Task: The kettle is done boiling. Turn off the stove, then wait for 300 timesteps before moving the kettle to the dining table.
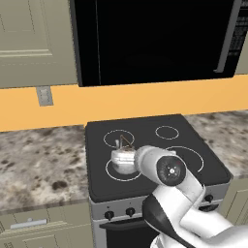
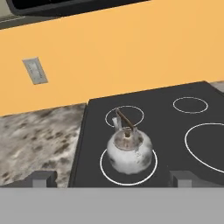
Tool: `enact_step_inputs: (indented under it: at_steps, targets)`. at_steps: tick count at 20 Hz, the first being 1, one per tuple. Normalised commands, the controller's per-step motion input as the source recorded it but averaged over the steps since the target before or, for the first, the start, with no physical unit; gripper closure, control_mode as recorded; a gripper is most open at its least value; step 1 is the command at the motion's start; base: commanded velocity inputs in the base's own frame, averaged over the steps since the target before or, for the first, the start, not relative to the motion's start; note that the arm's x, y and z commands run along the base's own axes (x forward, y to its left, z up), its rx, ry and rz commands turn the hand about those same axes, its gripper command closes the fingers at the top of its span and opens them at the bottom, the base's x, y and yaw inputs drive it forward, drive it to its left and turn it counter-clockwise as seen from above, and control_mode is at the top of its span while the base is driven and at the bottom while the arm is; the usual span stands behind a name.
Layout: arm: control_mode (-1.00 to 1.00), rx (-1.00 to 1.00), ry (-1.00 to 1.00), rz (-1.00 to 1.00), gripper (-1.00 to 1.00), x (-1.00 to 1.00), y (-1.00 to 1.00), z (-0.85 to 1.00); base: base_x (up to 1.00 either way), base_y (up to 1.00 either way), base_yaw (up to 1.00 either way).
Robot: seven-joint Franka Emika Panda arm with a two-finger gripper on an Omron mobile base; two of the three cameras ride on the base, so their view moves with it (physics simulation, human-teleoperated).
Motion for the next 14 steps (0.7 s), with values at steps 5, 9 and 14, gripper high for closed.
enact_step_inputs:
  at_steps: [5,9,14]
  targets:
    - [-1.00,0.00,0.24,0.04,-1.00,0.01,-0.30,0.03,0.00,0.00,0.00]
    - [-1.00,-0.01,0.15,0.14,-1.00,0.00,-0.21,0.00,0.00,0.00,0.00]
    - [-1.00,0.00,0.11,0.16,-1.00,0.00,-0.16,0.00,0.00,0.00,0.00]
